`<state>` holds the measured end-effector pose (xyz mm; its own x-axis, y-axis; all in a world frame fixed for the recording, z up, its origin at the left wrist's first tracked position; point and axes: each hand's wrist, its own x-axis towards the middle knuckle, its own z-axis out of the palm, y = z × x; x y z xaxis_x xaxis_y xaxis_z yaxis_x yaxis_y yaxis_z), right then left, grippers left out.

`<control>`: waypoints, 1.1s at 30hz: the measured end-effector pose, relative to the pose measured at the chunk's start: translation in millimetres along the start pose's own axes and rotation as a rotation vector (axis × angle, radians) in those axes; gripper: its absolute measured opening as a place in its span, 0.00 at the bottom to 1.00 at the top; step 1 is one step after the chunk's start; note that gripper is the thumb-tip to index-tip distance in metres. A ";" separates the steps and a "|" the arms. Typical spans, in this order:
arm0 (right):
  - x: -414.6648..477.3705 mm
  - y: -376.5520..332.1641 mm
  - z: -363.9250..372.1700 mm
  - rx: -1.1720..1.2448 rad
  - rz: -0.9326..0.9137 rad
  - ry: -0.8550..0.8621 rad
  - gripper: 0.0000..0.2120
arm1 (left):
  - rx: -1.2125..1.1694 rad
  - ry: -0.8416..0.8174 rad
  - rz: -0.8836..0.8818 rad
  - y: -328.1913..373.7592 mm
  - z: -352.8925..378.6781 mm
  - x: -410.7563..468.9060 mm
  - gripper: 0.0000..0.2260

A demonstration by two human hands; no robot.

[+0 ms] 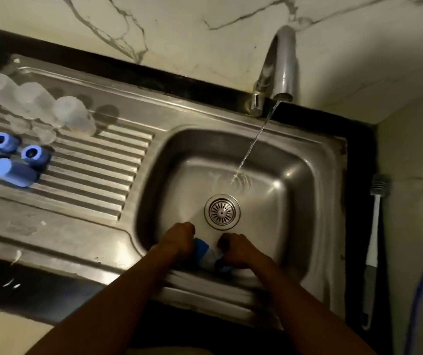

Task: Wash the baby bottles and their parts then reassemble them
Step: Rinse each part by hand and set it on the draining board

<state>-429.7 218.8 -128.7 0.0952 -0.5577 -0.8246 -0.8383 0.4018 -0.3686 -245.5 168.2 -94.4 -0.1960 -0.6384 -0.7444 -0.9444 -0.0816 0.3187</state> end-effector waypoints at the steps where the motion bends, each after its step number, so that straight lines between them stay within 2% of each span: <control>1: 0.9 1.2 5.5 -0.033 -0.004 0.011 0.32 | 0.011 0.011 -0.008 4.3 3.3 -1.5 0.16; 3: 7.7 1.8 18.2 -0.066 -0.044 0.068 0.28 | 0.016 0.023 -0.022 11.5 8.2 -3.6 0.17; 6: 17.5 0.2 27.2 -0.080 -0.139 0.154 0.16 | 0.018 0.042 -0.040 20.5 11.3 -4.6 0.18; 13: 22.9 7.0 31.7 -0.110 -0.190 0.171 0.12 | 0.012 0.088 -0.070 30.8 17.1 3.0 0.17; 18: 23.4 3.4 22.1 0.109 -0.170 0.184 0.04 | -0.037 0.109 -0.071 37.3 16.6 10.7 0.15; 20: 20.0 3.2 3.5 0.264 -0.162 0.274 0.04 | -0.101 0.167 -0.041 44.4 14.0 13.7 0.12; 25: 19.1 2.0 -73.5 0.571 -0.237 0.616 0.06 | -0.549 0.318 0.124 71.1 -2.9 26.4 0.13; 29: 25.3 -12.3 -127.0 0.593 -0.315 0.683 0.09 | -1.093 0.195 0.115 97.1 -26.1 34.9 0.17; 33: 29.3 -23.7 -147.5 0.479 -0.331 0.782 0.09 | -1.532 0.081 0.106 115.2 -50.2 44.1 0.15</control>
<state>-486.2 85.7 -80.8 -0.2413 -0.9509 -0.1938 -0.5096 0.2941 -0.8086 -349.7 92.3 -61.1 -0.1808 -0.7263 -0.6632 0.2515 -0.6860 0.6828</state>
